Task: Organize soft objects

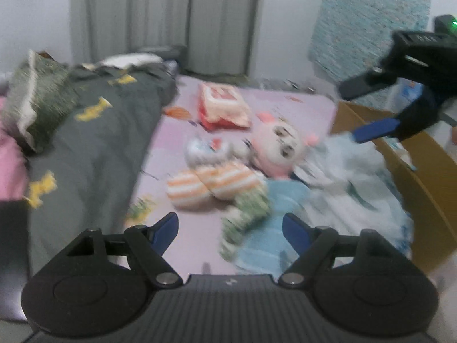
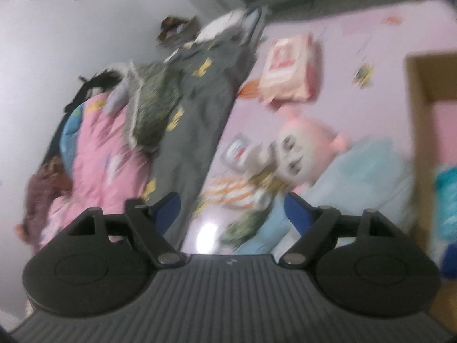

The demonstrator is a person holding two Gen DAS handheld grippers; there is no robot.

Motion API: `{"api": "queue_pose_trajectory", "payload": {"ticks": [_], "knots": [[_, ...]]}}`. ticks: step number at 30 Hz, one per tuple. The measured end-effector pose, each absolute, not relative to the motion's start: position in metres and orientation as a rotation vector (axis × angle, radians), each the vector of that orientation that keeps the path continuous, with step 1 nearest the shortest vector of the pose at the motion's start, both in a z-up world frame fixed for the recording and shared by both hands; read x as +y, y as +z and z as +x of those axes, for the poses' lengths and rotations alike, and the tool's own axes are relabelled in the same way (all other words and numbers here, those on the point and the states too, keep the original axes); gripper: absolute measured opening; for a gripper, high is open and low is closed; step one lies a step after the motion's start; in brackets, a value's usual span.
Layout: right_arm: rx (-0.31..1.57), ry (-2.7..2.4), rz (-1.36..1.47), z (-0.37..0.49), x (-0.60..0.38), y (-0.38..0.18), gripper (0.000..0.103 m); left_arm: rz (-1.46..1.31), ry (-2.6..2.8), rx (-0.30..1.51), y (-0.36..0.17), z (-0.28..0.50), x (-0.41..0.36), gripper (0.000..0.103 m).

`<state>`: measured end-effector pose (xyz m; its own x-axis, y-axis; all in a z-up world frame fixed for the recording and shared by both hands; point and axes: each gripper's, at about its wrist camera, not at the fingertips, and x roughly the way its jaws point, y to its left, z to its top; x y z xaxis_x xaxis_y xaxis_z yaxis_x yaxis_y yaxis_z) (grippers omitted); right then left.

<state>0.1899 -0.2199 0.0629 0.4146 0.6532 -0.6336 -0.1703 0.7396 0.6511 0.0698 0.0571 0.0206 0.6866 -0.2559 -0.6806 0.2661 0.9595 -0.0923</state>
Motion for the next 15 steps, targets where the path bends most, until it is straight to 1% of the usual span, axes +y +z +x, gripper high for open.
{"api": "queue_pose_trajectory", "payload": {"ticks": [2, 4, 5, 6, 8, 10, 15], "knots": [[1.072, 0.590, 0.574, 0.188, -0.209, 0.051, 0.079, 0.027, -0.331, 0.784, 0.012, 0.069, 0.049, 0.077], [1.106, 0.592, 0.575, 0.184, -0.197, 0.039, 0.075, 0.046, -0.345, 0.803, 0.003, 0.070, 0.040, 0.072], [1.117, 0.583, 0.572, 0.182, -0.191, 0.034, 0.071, 0.058, -0.353, 0.811, -0.001, 0.071, 0.036, 0.067], [1.128, 0.573, 0.566, 0.180, -0.186, 0.029, 0.069, 0.068, -0.359, 0.822, -0.005, 0.071, 0.033, 0.064], [1.144, 0.567, 0.566, 0.178, -0.176, 0.019, 0.061, 0.083, -0.377, 0.840, -0.013, 0.073, 0.028, 0.063], [1.165, 0.562, 0.572, 0.177, -0.169, 0.012, 0.054, 0.103, -0.376, 0.859, -0.018, 0.075, 0.025, 0.058], [1.145, 0.575, 0.564, 0.178, -0.162, 0.023, 0.055, 0.081, -0.378, 0.862, -0.018, 0.076, 0.030, 0.057]]}}
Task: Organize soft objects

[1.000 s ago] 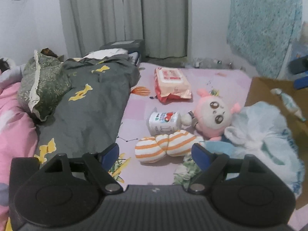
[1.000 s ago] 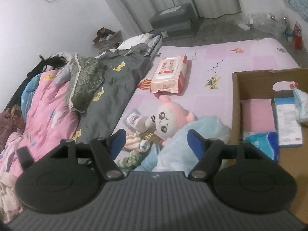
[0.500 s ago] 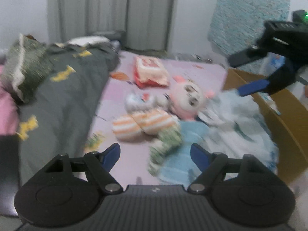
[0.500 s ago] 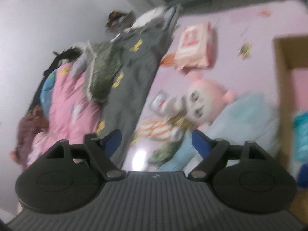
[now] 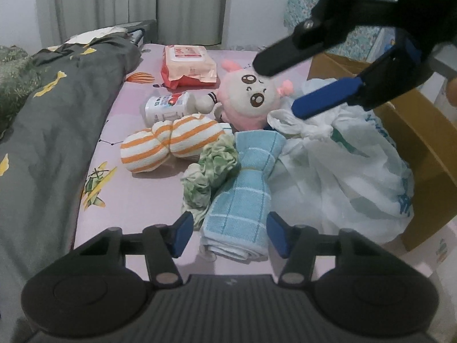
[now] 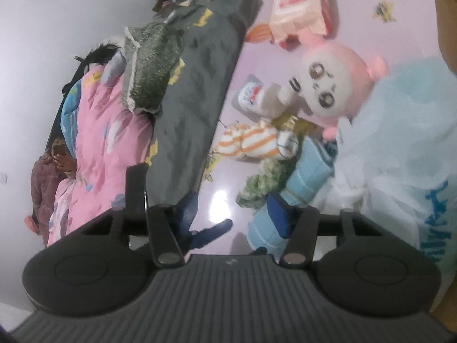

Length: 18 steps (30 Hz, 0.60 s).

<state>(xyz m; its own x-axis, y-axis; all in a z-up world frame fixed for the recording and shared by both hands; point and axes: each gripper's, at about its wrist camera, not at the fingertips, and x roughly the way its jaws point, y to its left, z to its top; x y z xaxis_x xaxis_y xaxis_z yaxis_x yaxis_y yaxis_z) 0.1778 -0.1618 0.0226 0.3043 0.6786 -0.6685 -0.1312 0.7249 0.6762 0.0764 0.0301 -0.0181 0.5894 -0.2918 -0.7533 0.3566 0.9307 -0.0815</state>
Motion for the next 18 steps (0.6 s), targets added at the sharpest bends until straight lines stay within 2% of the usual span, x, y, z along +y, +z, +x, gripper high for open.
{"api": "queue_pose_trajectory", "payload": {"ticks": [9, 18], "knots": [[1.152, 0.516, 0.555, 0.198, -0.167, 0.038, 0.057, 0.112, -0.392, 0.841, -0.015, 0.074, 0.032, 0.062], [1.158, 0.529, 0.521, 0.248, -0.145, 0.043, 0.065, 0.019, -0.280, 0.780, 0.004, 0.097, 0.063, 0.064]]}}
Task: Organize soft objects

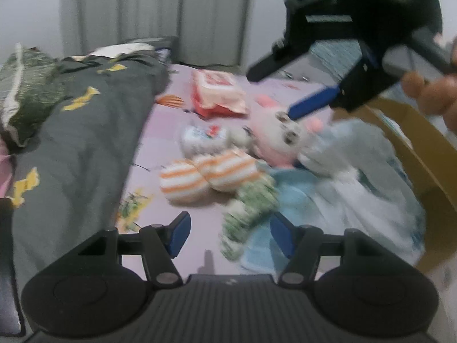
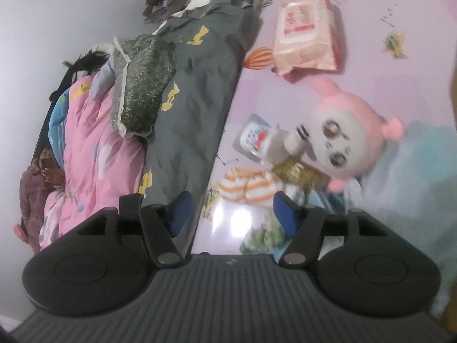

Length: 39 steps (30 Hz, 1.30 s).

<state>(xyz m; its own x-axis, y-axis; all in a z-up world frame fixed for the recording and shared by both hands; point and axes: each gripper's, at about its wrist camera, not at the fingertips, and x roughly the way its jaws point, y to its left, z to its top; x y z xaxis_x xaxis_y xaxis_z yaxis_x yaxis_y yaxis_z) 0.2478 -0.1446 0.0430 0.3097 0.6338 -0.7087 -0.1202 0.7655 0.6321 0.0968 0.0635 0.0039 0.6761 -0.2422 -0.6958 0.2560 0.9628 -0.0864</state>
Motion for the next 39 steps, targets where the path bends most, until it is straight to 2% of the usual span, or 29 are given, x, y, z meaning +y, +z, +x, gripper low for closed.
{"api": "queue_pose_trajectory", "payload": {"ticks": [5, 8, 15, 24, 27, 31, 35, 39], "knots": [[1.187, 0.563, 0.439, 0.283, -0.113, 0.038, 0.077, -0.096, -0.183, 0.806, 0.001, 0.134, 0.086, 0.066], [1.185, 0.569, 0.318, 0.308, -0.088, 0.037, 0.079, -0.130, -0.154, 0.802, 0.000, 0.154, 0.096, 0.065], [1.253, 0.647, 0.054, 0.373, -0.037, 0.010, 0.081, -0.154, -0.146, 0.809, -0.002, 0.178, 0.106, 0.062], [1.277, 0.712, -0.216, 0.398, -0.007, -0.026, 0.080, -0.166, -0.152, 0.838, -0.012, 0.193, 0.110, 0.058], [1.314, 0.743, -0.235, 0.399, -0.004, -0.037, 0.079, -0.164, -0.161, 0.845, -0.016, 0.197, 0.107, 0.055], [1.331, 0.780, -0.216, 0.401, -0.004, -0.043, 0.072, -0.165, -0.173, 0.864, -0.020, 0.201, 0.104, 0.052], [1.314, 0.776, -0.175, 0.403, -0.014, -0.035, 0.072, -0.152, -0.197, 0.850, -0.016, 0.198, 0.099, 0.052], [1.225, 0.758, -0.024, 0.399, -0.050, -0.001, 0.075, -0.131, -0.246, 0.825, -0.008, 0.194, 0.087, 0.052]]}}
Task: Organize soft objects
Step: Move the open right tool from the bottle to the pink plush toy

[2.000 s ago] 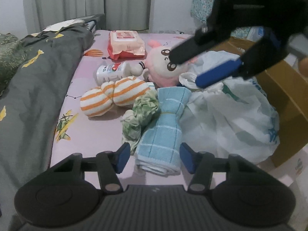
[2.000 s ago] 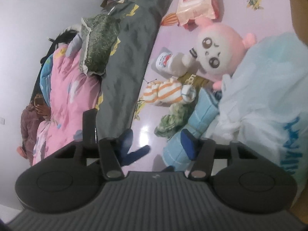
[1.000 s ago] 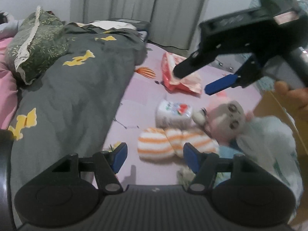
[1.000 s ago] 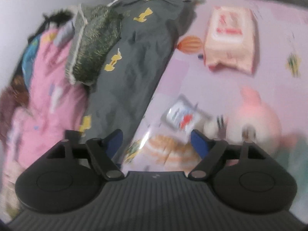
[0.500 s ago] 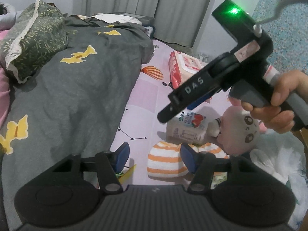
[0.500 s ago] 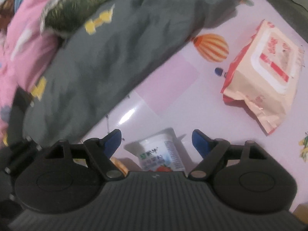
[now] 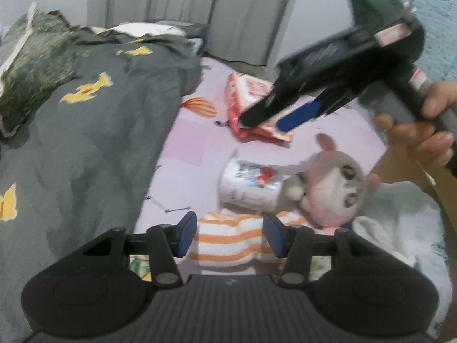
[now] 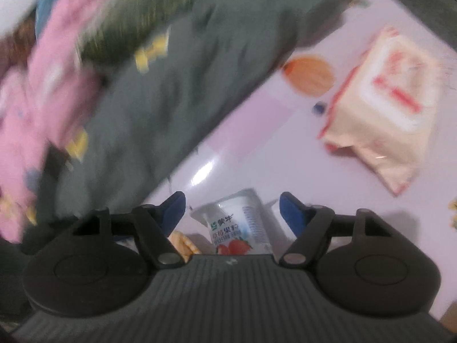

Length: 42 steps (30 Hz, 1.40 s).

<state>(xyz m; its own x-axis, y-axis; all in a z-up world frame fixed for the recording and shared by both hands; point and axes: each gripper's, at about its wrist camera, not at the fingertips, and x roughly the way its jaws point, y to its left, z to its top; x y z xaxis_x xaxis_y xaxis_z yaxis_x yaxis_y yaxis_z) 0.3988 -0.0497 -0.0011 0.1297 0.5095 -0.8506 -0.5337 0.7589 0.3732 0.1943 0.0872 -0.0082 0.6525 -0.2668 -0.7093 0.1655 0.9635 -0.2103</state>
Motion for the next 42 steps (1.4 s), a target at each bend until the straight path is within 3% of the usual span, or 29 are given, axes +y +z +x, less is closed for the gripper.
{"api": "queue_pose_trajectory", "payload": {"ticks": [5, 10, 16, 19, 24, 28, 33, 38, 42], "knots": [[1.122, 0.655, 0.074, 0.380, -0.122, 0.037, 0.086, -0.086, -0.318, 0.777, 0.002, 0.189, 0.063, 0.053], [1.142, 0.495, 0.102, 0.355, -0.182, 0.031, 0.087, -0.055, -0.347, 0.775, 0.008, 0.182, 0.044, 0.053], [1.088, 0.540, 0.348, 0.301, -0.222, 0.044, 0.087, -0.007, -0.388, 0.806, 0.016, 0.147, 0.048, 0.053], [1.068, 0.596, 0.421, 0.271, -0.214, 0.050, 0.087, 0.011, -0.433, 0.826, 0.015, 0.127, 0.047, 0.053], [1.094, 0.636, 0.525, 0.228, -0.193, 0.037, 0.077, 0.058, -0.388, 0.846, 0.001, 0.107, 0.039, 0.051], [1.142, 0.617, 0.559, 0.215, -0.169, 0.017, 0.064, 0.080, -0.328, 0.877, -0.012, 0.107, 0.038, 0.039], [1.123, 0.517, 0.473, 0.234, -0.141, 0.005, 0.064, 0.031, -0.255, 0.906, -0.021, 0.109, 0.052, 0.034], [1.254, 0.483, 0.426, 0.261, -0.100, -0.029, 0.065, -0.006, -0.225, 0.902, -0.019, 0.105, 0.068, 0.034], [1.298, 0.615, 0.596, 0.270, -0.079, -0.047, 0.065, -0.009, -0.251, 0.890, -0.011, 0.095, 0.073, 0.034]]}}
